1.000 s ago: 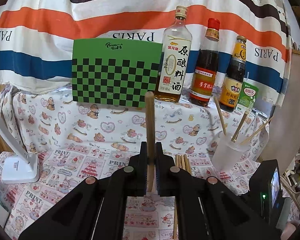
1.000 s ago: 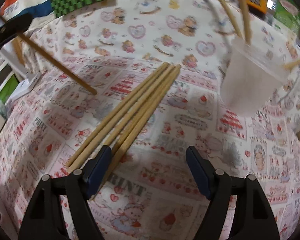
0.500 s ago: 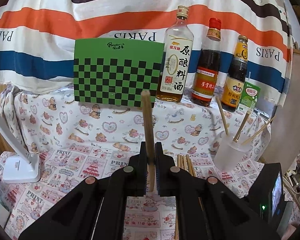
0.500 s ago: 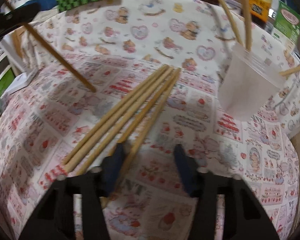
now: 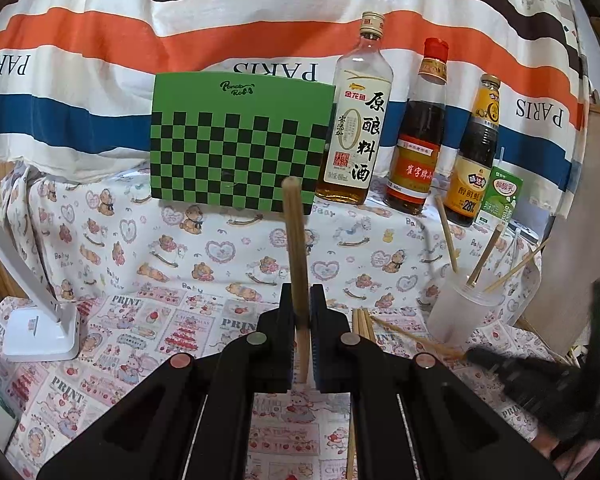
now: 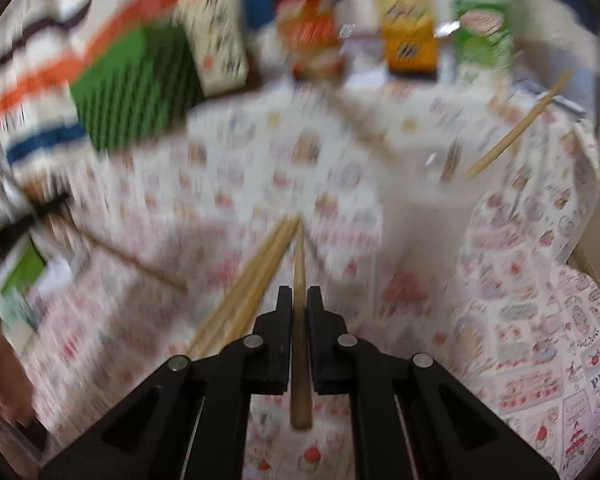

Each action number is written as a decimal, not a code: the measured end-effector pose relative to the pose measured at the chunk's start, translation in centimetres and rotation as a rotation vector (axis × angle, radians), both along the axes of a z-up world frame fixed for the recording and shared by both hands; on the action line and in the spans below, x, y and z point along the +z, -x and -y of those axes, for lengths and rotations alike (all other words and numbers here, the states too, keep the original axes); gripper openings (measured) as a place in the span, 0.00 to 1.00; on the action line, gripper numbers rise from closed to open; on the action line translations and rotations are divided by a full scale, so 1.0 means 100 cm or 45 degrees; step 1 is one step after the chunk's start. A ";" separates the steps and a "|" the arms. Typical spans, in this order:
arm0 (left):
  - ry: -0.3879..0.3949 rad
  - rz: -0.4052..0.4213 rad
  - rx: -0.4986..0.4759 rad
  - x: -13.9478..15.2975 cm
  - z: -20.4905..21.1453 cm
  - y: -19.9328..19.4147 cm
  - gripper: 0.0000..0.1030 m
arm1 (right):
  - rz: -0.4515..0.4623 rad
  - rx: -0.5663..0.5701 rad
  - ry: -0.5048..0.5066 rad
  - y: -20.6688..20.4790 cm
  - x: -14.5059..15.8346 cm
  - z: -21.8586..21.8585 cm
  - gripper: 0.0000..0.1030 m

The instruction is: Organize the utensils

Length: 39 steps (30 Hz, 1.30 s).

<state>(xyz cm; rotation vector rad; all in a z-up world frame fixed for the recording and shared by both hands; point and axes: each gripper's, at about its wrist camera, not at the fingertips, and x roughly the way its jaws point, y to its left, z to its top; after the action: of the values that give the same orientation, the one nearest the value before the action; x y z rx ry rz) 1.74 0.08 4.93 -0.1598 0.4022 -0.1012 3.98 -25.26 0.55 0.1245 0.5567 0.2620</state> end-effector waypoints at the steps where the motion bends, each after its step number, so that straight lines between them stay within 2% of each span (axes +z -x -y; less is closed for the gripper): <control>1: 0.000 0.000 -0.002 0.000 0.000 0.000 0.06 | 0.052 -0.017 -0.028 0.005 0.006 0.005 0.06; 8: 0.006 0.004 -0.006 0.000 0.000 0.001 0.06 | 0.370 -0.090 -0.193 0.038 0.038 0.029 0.06; 12: 0.020 0.039 -0.022 0.004 0.001 0.006 0.05 | 0.521 -0.124 -0.211 0.058 0.051 0.037 0.06; 13: 0.020 0.052 -0.032 0.005 0.002 0.008 0.01 | 0.543 -0.116 -0.211 0.061 0.053 0.037 0.06; 18: 0.011 0.106 -0.052 0.012 0.005 0.017 0.00 | 0.540 -0.071 -0.204 0.062 0.055 0.034 0.06; 21: 0.005 0.105 -0.055 0.013 0.006 0.017 0.00 | 0.507 -0.053 -0.169 0.058 0.049 0.025 0.06; 24: 0.013 0.099 -0.054 0.012 0.005 0.016 0.00 | 0.540 -0.056 -0.133 0.061 0.046 0.020 0.06; 28: 0.047 0.107 -0.060 0.012 0.001 0.016 0.00 | 0.530 -0.028 -0.160 0.060 0.045 0.021 0.06; 33: 0.076 0.153 -0.075 0.016 -0.003 0.023 0.00 | 0.454 -0.022 -0.151 0.047 0.038 0.018 0.06; 36: 0.062 0.128 -0.066 0.015 -0.002 0.019 0.00 | 0.442 -0.031 -0.118 0.044 0.035 0.014 0.06; 39: 0.062 0.064 -0.065 0.009 -0.002 0.011 0.00 | 0.450 -0.030 -0.137 0.048 0.037 0.015 0.06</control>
<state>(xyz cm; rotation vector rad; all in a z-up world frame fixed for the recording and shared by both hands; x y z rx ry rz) 0.69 0.28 5.86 -0.1950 0.3542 -0.1647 -0.86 -26.72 4.25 0.1847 0.1897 0.2840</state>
